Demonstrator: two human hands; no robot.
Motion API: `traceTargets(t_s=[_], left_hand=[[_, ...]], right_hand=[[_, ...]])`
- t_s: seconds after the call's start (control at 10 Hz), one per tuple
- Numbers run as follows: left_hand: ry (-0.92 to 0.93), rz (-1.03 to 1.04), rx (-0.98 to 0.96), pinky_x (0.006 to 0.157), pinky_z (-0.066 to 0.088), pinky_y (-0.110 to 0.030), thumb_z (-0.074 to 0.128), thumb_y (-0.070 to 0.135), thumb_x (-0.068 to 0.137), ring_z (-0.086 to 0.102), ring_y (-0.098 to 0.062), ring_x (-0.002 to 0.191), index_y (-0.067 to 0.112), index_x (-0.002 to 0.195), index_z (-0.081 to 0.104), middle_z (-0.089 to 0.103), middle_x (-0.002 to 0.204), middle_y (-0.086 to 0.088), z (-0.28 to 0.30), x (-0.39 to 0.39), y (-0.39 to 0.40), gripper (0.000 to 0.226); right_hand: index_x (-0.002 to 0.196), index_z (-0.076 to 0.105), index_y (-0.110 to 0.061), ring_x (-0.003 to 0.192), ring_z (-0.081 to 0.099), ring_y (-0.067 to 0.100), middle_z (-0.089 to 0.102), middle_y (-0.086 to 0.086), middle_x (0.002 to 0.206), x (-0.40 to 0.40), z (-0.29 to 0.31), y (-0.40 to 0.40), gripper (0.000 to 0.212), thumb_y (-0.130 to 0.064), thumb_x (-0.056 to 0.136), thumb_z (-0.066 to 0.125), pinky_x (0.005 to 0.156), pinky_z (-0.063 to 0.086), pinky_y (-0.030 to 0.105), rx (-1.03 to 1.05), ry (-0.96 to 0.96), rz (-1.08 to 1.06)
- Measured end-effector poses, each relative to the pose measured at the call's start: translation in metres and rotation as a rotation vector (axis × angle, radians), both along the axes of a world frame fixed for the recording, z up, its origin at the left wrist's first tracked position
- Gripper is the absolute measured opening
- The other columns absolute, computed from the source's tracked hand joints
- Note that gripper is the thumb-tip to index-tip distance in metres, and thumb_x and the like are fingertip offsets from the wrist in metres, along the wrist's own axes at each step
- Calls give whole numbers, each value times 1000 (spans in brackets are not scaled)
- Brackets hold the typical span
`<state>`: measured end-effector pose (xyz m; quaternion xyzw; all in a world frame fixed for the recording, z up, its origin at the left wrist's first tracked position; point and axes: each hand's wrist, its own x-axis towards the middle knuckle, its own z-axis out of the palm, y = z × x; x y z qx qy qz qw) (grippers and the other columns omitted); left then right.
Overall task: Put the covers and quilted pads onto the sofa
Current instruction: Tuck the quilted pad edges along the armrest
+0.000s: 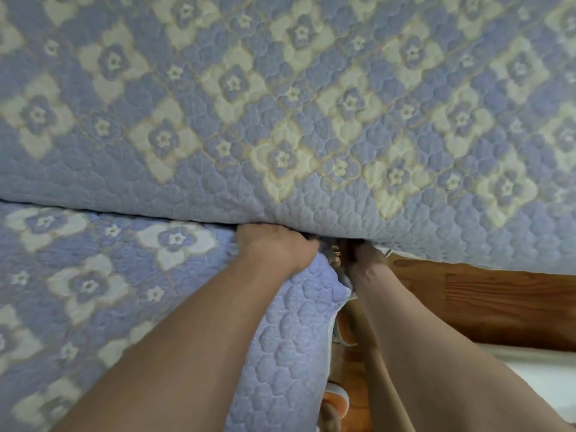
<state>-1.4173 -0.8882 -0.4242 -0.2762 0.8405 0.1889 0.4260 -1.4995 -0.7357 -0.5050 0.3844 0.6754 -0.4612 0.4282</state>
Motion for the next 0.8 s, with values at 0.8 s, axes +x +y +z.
traceTargets(t_s=[0.8], left_hand=[[13,209,3,124,13,-52,12,87,83,9,-28,155,39,160,2,6,168,4,4,53,-83,91]], right_hand=[[119,61,2,89,63,30,67,22,109,6,167,-123,36,-24,107,39,77,47,37,-170,467,1672]])
